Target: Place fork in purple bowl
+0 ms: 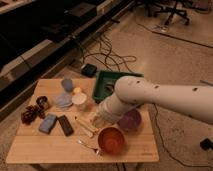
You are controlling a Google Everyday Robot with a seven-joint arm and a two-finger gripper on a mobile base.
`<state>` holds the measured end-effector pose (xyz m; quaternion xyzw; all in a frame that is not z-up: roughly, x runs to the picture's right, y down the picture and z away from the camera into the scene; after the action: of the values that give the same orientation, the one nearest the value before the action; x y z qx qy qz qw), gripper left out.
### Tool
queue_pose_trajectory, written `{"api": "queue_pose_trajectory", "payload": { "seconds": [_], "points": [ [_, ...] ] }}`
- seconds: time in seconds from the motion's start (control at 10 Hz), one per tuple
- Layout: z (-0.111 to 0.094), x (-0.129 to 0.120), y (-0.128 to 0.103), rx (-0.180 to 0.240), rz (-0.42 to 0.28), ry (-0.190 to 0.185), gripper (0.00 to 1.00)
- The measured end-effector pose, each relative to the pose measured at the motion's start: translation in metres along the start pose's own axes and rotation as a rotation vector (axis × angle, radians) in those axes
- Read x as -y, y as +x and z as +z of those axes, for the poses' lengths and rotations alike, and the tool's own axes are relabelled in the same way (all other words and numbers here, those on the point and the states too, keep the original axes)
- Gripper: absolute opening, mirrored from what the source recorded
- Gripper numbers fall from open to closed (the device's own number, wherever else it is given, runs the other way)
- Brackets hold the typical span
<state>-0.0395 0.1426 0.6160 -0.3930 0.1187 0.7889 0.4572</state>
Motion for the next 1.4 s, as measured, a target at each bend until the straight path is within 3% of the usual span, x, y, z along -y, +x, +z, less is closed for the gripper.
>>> {"api": "queue_pose_trajectory", "payload": {
  "seconds": [0.1, 0.2, 0.3, 0.4, 0.6, 0.8, 1.0, 1.2, 1.4],
  "points": [
    [0.0, 0.0, 0.0, -0.003, 0.0, 0.002, 0.63],
    [0.0, 0.0, 0.0, -0.008, -0.004, 0.005, 0.68],
    [0.002, -0.002, -0.003, -0.043, -0.041, 0.033, 0.78],
    [0.006, -0.008, -0.011, -0.11, -0.109, 0.074, 0.8],
    [0.02, -0.027, -0.034, -0.312, -0.262, 0.16, 0.8],
    [0.026, -0.053, -0.04, -0.527, -0.38, 0.236, 0.8],
    [0.017, -0.066, -0.042, -0.636, -0.432, 0.278, 0.8],
    [0.013, -0.074, -0.043, -0.706, -0.468, 0.304, 0.8],
    [0.011, -0.075, -0.044, -0.721, -0.475, 0.311, 0.8]
  ]
}}
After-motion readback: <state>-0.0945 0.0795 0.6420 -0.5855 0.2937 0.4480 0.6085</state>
